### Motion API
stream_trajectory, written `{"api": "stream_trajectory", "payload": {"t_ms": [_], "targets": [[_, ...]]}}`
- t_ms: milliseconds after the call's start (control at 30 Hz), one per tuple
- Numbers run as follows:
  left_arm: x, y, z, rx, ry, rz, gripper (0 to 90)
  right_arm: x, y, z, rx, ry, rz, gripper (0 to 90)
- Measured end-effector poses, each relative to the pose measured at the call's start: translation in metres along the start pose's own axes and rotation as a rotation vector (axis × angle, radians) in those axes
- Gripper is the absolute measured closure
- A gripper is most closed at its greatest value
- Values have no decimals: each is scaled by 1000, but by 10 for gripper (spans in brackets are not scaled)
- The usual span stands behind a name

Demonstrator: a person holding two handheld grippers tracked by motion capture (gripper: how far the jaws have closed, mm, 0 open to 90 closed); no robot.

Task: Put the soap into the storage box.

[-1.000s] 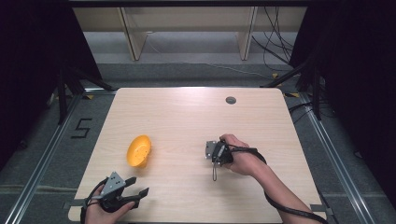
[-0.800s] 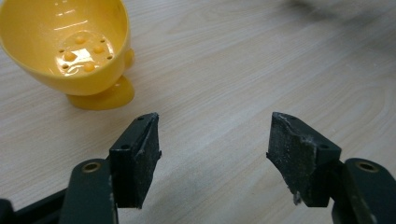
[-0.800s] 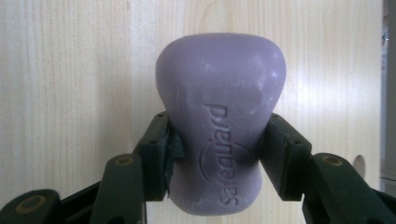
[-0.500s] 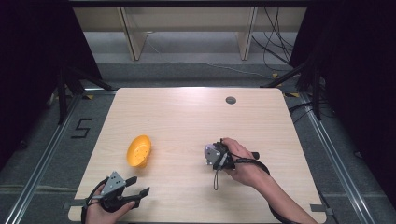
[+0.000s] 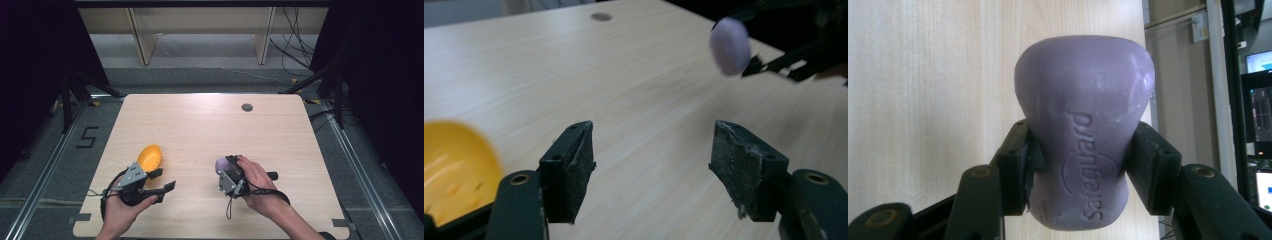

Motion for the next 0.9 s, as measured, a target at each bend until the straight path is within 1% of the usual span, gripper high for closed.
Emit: {"api": "stream_trajectory", "payload": {"t_ms": [33, 67, 100, 133, 167, 200, 233, 267, 300, 333, 367, 400, 433, 467, 500, 533, 567, 600, 633, 667, 700, 733, 767, 800, 833, 867, 900], "targets": [[-3, -7, -5, -9, 22, -10, 330, 0, 0, 0, 0, 0, 0, 501], [-12, -18, -16, -10, 62, -8, 329, 4, -2, 4, -3, 17, -16, 501], [-12, -18, -16, -10, 62, -8, 330, 4, -2, 4, -3, 17, -16, 501], [-19, -28, -28, -4, 93, -39, 331, 6, -4, 7, -14, 32, -16, 501], [-23, -32, -34, 4, 115, -36, 331, 6, -5, 7, -19, 27, -6, 501], [-27, -36, -40, 11, 135, -36, 330, 7, -6, 9, -15, 36, -9, 501], [-27, -36, -40, 11, 135, -36, 331, 7, -6, 9, -15, 36, -9, 501], [-31, -39, -46, 20, 160, -34, 331, 6, -7, 9, -27, 41, 12, 501], [-39, -46, -56, 35, 191, -33, 334, 8, -8, 11, -29, 51, 12, 501], [-42, -48, -61, 42, 200, -22, 337, 8, -8, 11, -23, 48, 5, 501], [-42, -48, -61, 42, 200, -22, 343, 8, -8, 11, -23, 48, 5, 501], [-45, -52, -69, 61, 206, -15, 351, 9, -9, 12, -24, 54, -6, 501], [-45, -52, -69, 61, 206, -15, 359, 9, -9, 12, -24, 54, -6, 501], [-47, -54, -77, 75, 227, -4, 367, 10, -9, 12, -27, 56, -17, 501], [-47, -54, -77, 75, 227, -4, 374, 10, -9, 12, -27, 56, -17, 501], [-49, -56, -82, 98, 225, 8, 384, 10, -9, 11, -32, 54, -28, 501], [-49, -56, -82, 98, 225, 8, 391, 10, -9, 11, -32, 54, -28, 501], [-50, -57, -85, 87, 242, 32, 398, 7, -10, 12, -42, 53, 24, 500], [-50, -58, -88, 81, 252, 49, 398, 7, -10, 12, -42, 53, 24, 500], [-48, -59, -90, 87, 267, 54, 414, 7, -10, 12, -45, 54, 37, 501], [-49, -60, -92, 89, 281, 71, 414, 7, -10, 12, -45, 54, 37, 501], [-48, -60, -97, 87, 290, 82, 427, 8, -10, 13, -30, 60, 35, 501], [-47, -61, -97, 101, 287, 84, 433, 8, -10, 13, -33, 61, 32, 501], [-47, -61, -99, 97, 295, 91, 438, 8, -10, 13, -33, 58, 36, 501], [-47, -61, -99, 97, 295, 91, 442, 8, -10, 13, -33, 58, 36, 501], [-48, -61, -101, 107, 305, 104, 447, 8, -9, 13, -32, 59, 40, 501], [-49, -60, -103, 107, 306, 108, 451, 7, -9, 14, -29, 57, 50, 501]]}}
Point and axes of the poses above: each handheld gripper's, and its own axes: z roughly backward along the jaws, y roughly out of its underside, x roughly to its left, the point moved 2 cm from there along -z, roughly forward along the jaws, and after that the axes turned 3 degrees about -x, right-handed, at the moved point
